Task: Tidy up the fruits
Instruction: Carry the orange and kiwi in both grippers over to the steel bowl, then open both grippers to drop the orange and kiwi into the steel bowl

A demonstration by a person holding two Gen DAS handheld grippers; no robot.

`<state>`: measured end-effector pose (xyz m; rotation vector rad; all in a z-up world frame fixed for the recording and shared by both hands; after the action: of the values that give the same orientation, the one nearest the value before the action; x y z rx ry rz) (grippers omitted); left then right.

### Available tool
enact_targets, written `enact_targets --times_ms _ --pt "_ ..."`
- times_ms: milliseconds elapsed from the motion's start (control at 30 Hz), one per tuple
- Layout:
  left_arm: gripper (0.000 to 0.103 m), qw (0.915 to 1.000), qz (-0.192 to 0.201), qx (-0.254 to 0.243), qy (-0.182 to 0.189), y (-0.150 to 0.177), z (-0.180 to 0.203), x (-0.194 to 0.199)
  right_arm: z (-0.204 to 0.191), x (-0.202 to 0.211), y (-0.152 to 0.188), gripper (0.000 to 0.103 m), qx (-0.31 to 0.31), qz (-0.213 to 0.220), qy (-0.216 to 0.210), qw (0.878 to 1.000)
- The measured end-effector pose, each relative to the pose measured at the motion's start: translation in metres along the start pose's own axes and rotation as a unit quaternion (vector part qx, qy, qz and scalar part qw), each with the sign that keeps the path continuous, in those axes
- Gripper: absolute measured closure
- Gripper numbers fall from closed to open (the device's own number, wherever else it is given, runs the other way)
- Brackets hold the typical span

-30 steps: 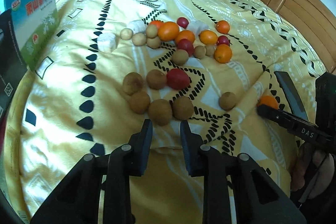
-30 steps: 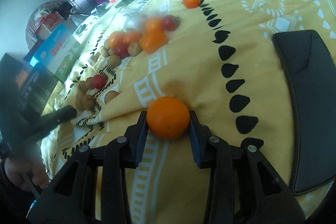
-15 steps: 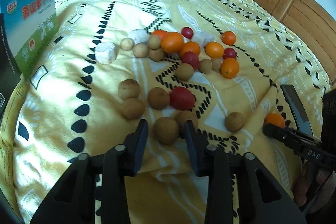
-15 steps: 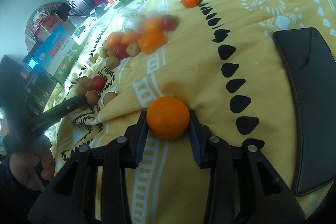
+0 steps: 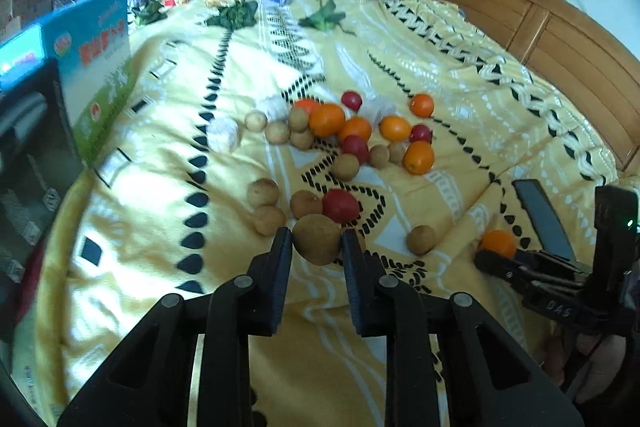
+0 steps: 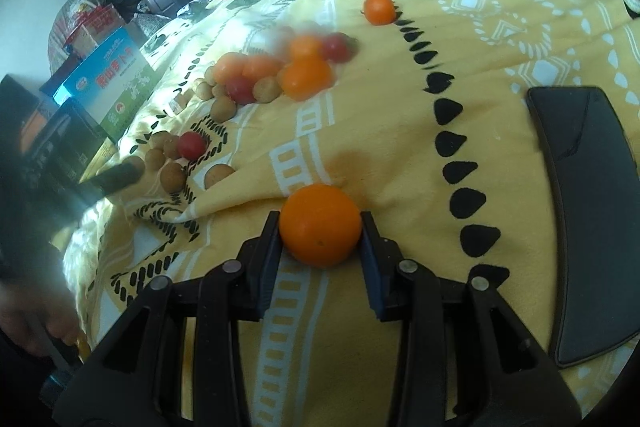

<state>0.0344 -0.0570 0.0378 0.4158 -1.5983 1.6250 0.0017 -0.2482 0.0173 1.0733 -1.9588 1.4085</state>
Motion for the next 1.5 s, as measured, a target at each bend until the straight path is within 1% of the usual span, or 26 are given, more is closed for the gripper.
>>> enact_targets --times_ms 167,267,367,467,567,633,700,733,800,933,1000,1033,1100,1167,1267,1400,1500 --pt "0.078 0.999 0.042 0.004 -0.016 -0.014 -0.016 0.05 -0.03 0.013 0.001 0.065 0.061 0.012 -0.006 0.998" --pt "0.078 0.9971 0.068 0.017 -0.031 -0.023 -0.031 0.081 -0.051 0.026 -0.002 0.065 0.08 0.017 -0.014 0.997" --pt "0.078 0.9931 0.098 0.039 -0.052 -0.029 -0.053 0.115 -0.076 0.039 -0.011 0.065 0.092 0.03 -0.029 0.995" --pt "0.078 0.9879 0.122 0.063 -0.072 -0.032 -0.082 0.147 -0.114 0.052 -0.026 0.065 0.12 0.046 -0.049 0.991" --pt "0.078 0.9798 0.146 0.09 -0.103 -0.029 -0.119 0.184 -0.16 0.065 -0.044 0.065 0.149 0.065 -0.074 0.984" --pt "0.078 0.9725 0.159 0.112 -0.128 -0.024 -0.147 0.208 -0.185 0.07 -0.051 0.065 0.158 0.069 -0.091 0.981" --pt "0.078 0.9641 0.166 0.135 -0.157 -0.017 -0.181 0.231 -0.221 0.071 -0.059 0.065 0.175 0.069 -0.113 0.976" --pt "0.078 0.9588 0.172 0.147 -0.172 -0.012 -0.199 0.243 -0.233 0.071 -0.06 0.065 0.182 0.068 -0.121 0.973" --pt "0.078 0.9482 0.179 0.172 -0.198 0.001 -0.232 0.264 -0.271 0.071 -0.061 0.065 0.211 0.068 -0.138 0.965" --pt "0.078 0.9267 0.178 0.219 -0.248 0.03 -0.296 0.296 -0.34 0.065 -0.056 0.065 0.248 0.054 -0.176 0.951" --pt "0.078 0.9176 0.171 0.237 -0.27 0.044 -0.322 0.306 -0.381 0.061 -0.051 0.065 0.269 0.044 -0.2 0.941" --pt "0.078 0.9145 0.167 0.243 -0.277 0.051 -0.33 0.309 -0.395 0.06 -0.05 0.065 0.277 0.04 -0.208 0.937" --pt "0.078 0.9097 0.149 0.255 -0.292 0.063 -0.348 0.308 -0.435 0.05 -0.042 0.065 0.291 0.016 -0.234 0.927" --pt "0.078 0.9066 0.133 0.262 -0.303 0.072 -0.359 0.305 -0.462 0.035 -0.03 0.065 0.301 -0.014 -0.251 0.92" --pt "0.078 0.9025 0.115 0.263 -0.321 0.084 -0.369 0.3 -0.5 0.01 -0.002 0.065 0.322 -0.051 -0.261 0.908" --pt "0.078 0.8961 0.096 0.261 -0.346 0.1 -0.38 0.298 -0.53 -0.011 0.025 0.065 0.336 -0.086 -0.267 0.899" --pt "0.078 0.8934 0.084 0.256 -0.36 0.106 -0.383 0.293 -0.546 -0.024 0.037 0.065 0.345 -0.105 -0.263 0.895"
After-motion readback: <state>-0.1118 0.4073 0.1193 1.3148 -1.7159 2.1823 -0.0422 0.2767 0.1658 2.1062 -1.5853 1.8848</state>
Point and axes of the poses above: each gripper's, at about its wrist camera, not at the fingertips, and x roughly against the way its jaws point, z to its right, y to its underside, the point moved 5 cm from there along -x, roughly the way its jaws point, and after that the axes turned 5 degrees about -x, right-handed, at the moved point
